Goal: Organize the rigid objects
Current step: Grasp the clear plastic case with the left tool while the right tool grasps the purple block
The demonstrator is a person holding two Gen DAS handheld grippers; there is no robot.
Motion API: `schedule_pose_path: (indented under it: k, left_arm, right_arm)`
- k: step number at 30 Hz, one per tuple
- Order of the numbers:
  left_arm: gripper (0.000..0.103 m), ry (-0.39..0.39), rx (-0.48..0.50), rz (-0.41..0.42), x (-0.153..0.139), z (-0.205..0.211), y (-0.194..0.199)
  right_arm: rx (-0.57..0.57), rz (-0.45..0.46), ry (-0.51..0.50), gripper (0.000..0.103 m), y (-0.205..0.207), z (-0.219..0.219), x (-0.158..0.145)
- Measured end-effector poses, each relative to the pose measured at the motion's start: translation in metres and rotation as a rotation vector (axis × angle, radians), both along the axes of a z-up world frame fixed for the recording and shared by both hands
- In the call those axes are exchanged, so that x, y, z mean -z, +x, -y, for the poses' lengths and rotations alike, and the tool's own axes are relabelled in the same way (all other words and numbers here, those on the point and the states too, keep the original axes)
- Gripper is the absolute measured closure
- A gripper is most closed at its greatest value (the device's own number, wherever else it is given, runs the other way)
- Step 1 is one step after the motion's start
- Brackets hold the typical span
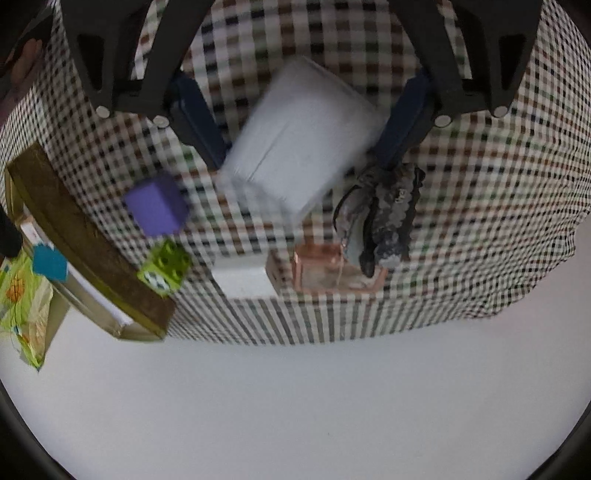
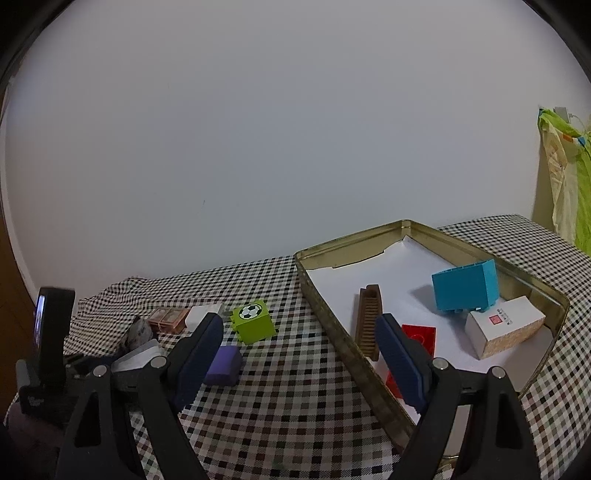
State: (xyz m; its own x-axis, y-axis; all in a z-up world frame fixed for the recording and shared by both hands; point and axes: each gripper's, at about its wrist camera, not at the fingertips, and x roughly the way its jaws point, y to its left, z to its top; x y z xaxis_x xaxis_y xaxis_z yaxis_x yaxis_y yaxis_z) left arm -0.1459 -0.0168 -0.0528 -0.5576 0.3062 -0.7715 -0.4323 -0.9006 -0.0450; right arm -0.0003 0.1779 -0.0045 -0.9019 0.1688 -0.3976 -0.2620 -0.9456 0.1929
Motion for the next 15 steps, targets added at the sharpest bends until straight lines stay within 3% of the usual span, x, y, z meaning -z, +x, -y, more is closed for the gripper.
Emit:
schedule_pose_path:
  k: [3,4,9,15]
  left_arm:
    - [0.02,-0.01,-0.004,0.019,0.003,-0.004,-0.007]
    - [0.029,-0.01,0.005,0.024,0.003,-0.006,-0.006]
    - [0.044,-0.028,0.038,0.007,0.001,-0.011,0.007]
    - [0.049,0.0,0.067,0.013,0.001,-0.013,0.022]
  right_arm:
    - [-0.001,0.01,-0.015,0.017,-0.002,-0.002,0.001]
    - [-0.001,0.011,-0.02,0.017,-0.002,-0.002,0.001]
    - [0.007,0.023,-0.048,0.017,-0.004,-0.007,0.004]
    - [-0.008,0.026,-0.043,0.017,-0.005,-0.007,0.006]
